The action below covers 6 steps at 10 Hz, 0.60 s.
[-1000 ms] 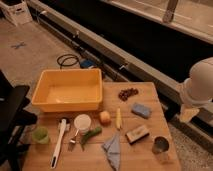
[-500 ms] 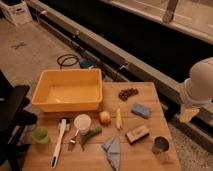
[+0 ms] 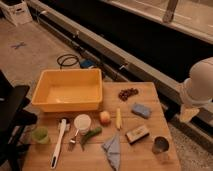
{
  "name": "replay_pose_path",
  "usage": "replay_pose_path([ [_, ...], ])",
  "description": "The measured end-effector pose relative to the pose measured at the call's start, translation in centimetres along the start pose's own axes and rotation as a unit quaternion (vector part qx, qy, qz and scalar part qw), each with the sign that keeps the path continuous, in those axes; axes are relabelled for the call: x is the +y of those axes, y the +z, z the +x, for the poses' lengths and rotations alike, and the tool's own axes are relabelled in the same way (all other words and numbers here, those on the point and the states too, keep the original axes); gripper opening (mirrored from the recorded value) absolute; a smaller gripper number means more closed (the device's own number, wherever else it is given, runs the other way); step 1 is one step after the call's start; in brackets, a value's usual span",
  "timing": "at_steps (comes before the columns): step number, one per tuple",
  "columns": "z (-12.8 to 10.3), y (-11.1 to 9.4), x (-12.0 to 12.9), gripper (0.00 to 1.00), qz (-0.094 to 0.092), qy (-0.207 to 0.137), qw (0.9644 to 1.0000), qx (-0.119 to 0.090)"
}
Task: Place grapes in plastic cup
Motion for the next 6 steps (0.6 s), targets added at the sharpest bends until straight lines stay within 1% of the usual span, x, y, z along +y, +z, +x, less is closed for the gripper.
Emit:
replay_pose_path([
  [2,0.0,0.0,0.1,0.80,0.000,-0.002,1.0000,0.003],
  [3,-0.1,-0.1,0.1,0.80,0.005,-0.005,1.0000,0.005],
  [4,-0.5,-0.7,0.4,0.80,0.015,-0.016,0.9998,0.002],
  [5,-1.7,-1.4,0.7,0.80,0.024,-0.030,0.9992,-0.006],
  [6,-3.2,-1.8,0.9,0.80,0.028,-0.042,0.9986,-0.013],
])
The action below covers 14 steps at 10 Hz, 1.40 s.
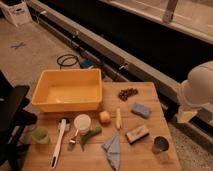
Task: Place grapes in plastic cup
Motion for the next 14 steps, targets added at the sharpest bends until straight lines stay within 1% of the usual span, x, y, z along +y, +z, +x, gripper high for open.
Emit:
replay_pose_path([
  [2,-4.0,0.2,-0.6,0.80,0.009,-0.031,0.9993,-0.021],
  [4,-6.4,1.9,-2.5,0.80,0.014,-0.050,0.9980,-0.036],
  [5,-6.8,2.7,-3.4,0.80,0.014,-0.055,0.9975,-0.041],
  [7,-7.0,4.9,-5.4,0.80,0.011,-0.061,0.9970,-0.047],
  [8,-7.1,6.0,-6.1,0.80,0.007,-0.061,0.9970,-0.047],
  [9,-7.0,6.5,-6.4,0.80,0.004,-0.055,0.9975,-0.044],
  [13,-7.0,6.5,-6.3,0.80,0.003,-0.054,0.9976,-0.043],
  [14,-6.8,6.6,-6.2,0.80,0.003,-0.056,0.9977,-0.038],
])
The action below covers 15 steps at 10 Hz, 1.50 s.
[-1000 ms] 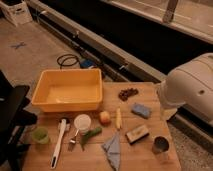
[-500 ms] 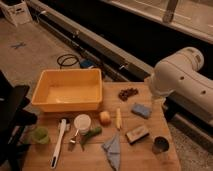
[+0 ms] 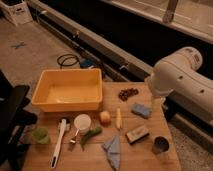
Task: Place grapes in plastic cup
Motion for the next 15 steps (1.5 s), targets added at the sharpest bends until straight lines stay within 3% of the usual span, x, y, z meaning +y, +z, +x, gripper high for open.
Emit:
replay_pose_path([
  [2,-0.7,0.8,-0.5,0.80,0.002,-0.015,0.9999,0.002],
  [4,-2.3,3.7,-2.1,0.80,-0.003,-0.027,0.9995,-0.015],
  [6,-4.0,8.4,-3.3,0.80,-0.014,-0.035,0.9983,-0.044],
  [9,-4.8,12.5,-4.9,0.80,-0.024,-0.035,0.9958,-0.080],
  [13,-5.9,15.3,-6.3,0.80,-0.027,-0.025,0.9920,-0.121],
  [15,-6.1,17.8,-7.1,0.80,-0.027,-0.016,0.9889,-0.145],
])
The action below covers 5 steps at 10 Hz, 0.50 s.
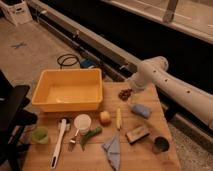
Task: Place grapes in plastic cup
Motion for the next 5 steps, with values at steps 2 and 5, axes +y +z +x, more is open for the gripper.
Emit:
replay_pose_path([
  [2,0.07,1.16,-0.26,0.80,-0.001,0.004,1.0000,-0.008],
  [5,0.17,1.11,-0.22,0.80,-0.001,0.006,0.9999,-0.008],
])
